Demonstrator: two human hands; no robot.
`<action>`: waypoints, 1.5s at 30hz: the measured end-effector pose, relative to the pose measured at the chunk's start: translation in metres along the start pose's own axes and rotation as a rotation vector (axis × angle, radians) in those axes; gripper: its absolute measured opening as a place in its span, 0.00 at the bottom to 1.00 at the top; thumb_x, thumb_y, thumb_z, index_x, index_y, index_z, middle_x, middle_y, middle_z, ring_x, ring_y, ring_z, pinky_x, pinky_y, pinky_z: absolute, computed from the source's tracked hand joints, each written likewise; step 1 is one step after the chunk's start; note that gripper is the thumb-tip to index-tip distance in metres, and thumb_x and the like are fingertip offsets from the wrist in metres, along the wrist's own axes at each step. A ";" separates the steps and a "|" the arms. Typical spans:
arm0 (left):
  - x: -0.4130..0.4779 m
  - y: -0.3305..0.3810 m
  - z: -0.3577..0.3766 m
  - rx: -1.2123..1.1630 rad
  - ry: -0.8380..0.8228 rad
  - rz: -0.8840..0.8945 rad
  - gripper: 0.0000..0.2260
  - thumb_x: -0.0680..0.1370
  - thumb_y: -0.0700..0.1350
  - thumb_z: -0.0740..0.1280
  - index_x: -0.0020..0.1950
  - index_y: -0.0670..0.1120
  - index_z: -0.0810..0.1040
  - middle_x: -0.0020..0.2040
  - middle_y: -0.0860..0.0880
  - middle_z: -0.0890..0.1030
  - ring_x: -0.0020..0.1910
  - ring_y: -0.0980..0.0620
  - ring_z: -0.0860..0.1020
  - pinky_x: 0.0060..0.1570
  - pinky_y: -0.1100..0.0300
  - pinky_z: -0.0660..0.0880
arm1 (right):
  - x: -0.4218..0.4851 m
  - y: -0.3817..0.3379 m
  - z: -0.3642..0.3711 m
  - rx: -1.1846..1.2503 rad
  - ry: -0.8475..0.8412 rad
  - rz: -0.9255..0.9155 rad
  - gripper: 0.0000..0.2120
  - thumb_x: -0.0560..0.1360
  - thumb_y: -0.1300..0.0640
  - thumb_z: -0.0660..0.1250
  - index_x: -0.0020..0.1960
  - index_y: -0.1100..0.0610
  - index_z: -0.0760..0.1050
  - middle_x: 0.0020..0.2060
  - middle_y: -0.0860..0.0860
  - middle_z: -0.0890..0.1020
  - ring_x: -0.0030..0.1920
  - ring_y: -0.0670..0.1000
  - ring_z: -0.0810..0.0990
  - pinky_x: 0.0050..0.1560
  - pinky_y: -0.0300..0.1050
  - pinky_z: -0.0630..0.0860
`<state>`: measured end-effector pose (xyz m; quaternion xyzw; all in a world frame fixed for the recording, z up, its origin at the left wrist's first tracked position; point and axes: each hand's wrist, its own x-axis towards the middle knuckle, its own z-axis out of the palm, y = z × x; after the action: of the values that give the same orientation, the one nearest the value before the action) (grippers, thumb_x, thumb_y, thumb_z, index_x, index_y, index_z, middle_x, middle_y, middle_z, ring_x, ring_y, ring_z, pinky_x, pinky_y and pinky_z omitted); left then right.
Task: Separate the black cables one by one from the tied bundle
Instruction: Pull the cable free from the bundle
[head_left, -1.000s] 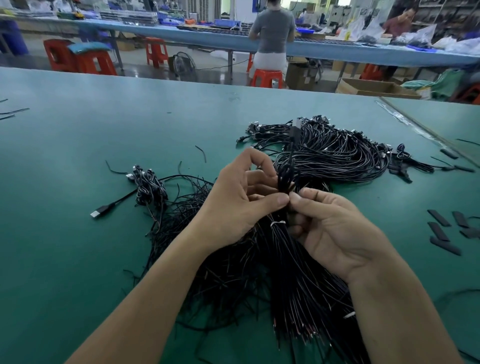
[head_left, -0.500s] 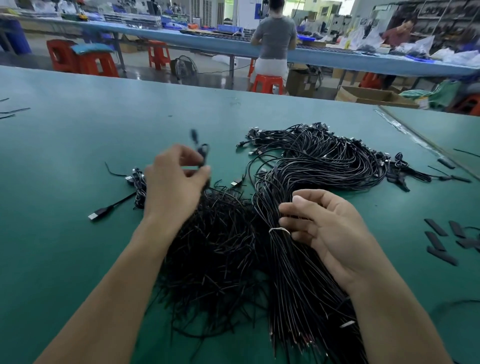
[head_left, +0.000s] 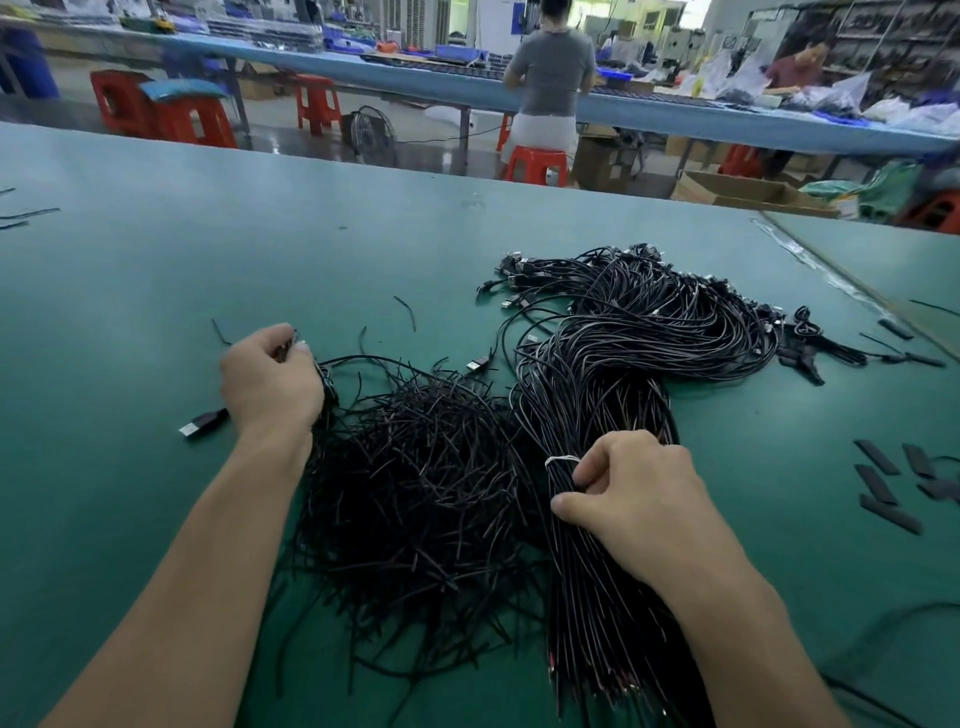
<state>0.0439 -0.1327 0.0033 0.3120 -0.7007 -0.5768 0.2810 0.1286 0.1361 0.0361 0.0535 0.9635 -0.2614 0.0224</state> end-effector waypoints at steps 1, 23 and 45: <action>-0.002 0.001 0.001 0.059 -0.031 0.023 0.16 0.80 0.40 0.67 0.68 0.42 0.77 0.63 0.45 0.81 0.59 0.49 0.78 0.64 0.59 0.73 | -0.001 -0.001 0.000 -0.008 0.005 0.016 0.12 0.69 0.46 0.76 0.44 0.48 0.75 0.45 0.48 0.80 0.46 0.50 0.79 0.48 0.48 0.79; -0.124 0.023 0.038 0.626 -0.845 0.748 0.05 0.78 0.55 0.67 0.48 0.57 0.80 0.45 0.58 0.79 0.47 0.57 0.76 0.43 0.58 0.70 | 0.024 0.026 0.002 0.301 -0.196 -0.011 0.09 0.76 0.55 0.70 0.38 0.56 0.80 0.22 0.45 0.75 0.26 0.45 0.70 0.32 0.42 0.67; -0.139 -0.001 0.050 0.360 -0.831 0.819 0.06 0.83 0.50 0.61 0.50 0.51 0.76 0.50 0.57 0.76 0.49 0.56 0.74 0.50 0.51 0.76 | 0.007 0.018 -0.015 -0.114 -0.084 0.010 0.17 0.74 0.35 0.65 0.43 0.49 0.74 0.41 0.47 0.80 0.42 0.50 0.79 0.46 0.50 0.78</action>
<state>0.0960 0.0043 -0.0115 -0.1912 -0.9014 -0.3676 0.1259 0.1236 0.1601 0.0397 0.0462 0.9747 -0.2081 0.0672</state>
